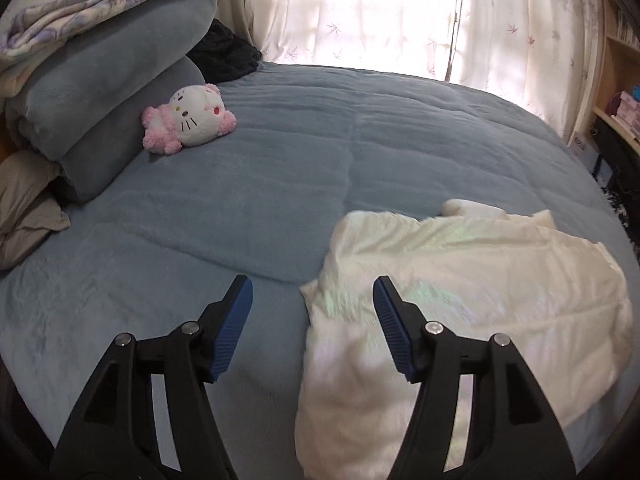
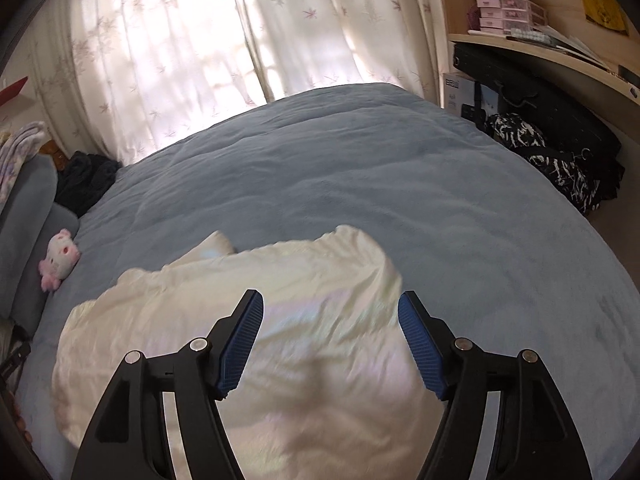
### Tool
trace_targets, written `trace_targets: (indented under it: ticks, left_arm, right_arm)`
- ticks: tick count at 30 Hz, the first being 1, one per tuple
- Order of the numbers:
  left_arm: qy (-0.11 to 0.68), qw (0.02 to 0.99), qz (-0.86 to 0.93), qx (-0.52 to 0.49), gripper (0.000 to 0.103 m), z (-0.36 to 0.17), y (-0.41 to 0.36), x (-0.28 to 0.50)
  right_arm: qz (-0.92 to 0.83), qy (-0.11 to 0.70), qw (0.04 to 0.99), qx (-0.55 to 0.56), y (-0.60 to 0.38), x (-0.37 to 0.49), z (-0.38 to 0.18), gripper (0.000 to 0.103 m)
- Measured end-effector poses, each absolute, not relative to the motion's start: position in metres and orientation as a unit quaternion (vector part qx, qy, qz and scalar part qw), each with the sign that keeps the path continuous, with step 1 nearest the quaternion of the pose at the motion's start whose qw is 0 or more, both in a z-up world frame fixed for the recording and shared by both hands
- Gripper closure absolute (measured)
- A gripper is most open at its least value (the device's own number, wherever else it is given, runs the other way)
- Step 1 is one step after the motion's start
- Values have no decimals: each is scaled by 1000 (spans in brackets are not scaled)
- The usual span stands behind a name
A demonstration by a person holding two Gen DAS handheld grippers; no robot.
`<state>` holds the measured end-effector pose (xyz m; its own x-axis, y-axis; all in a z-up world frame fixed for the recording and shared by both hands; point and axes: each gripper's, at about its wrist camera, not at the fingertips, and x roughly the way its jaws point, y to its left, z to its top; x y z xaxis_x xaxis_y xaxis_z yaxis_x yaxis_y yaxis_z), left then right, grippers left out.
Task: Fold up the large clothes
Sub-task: 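Release the jacket and pull both grippers back above the folded bundle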
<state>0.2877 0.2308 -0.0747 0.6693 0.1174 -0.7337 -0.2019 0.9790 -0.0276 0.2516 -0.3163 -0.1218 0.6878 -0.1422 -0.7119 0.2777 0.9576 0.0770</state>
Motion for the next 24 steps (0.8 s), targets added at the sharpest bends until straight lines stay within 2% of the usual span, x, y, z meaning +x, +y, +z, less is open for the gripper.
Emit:
trace_targets:
  ticks: [9,12,24]
  left_arm:
    - [406,910,72,-35,43,-62,215,232]
    - [414,908,60,-32,43,-59,206,215]
    - [434,889,-51,-137,42,-53,171,147]
  right_arm:
    - [-73,388,915,83,-268,196,-110,22]
    - [-54,394,914,76,-251,179,-107,21]
    - [21,404,910,90,-192,121,-111,20]
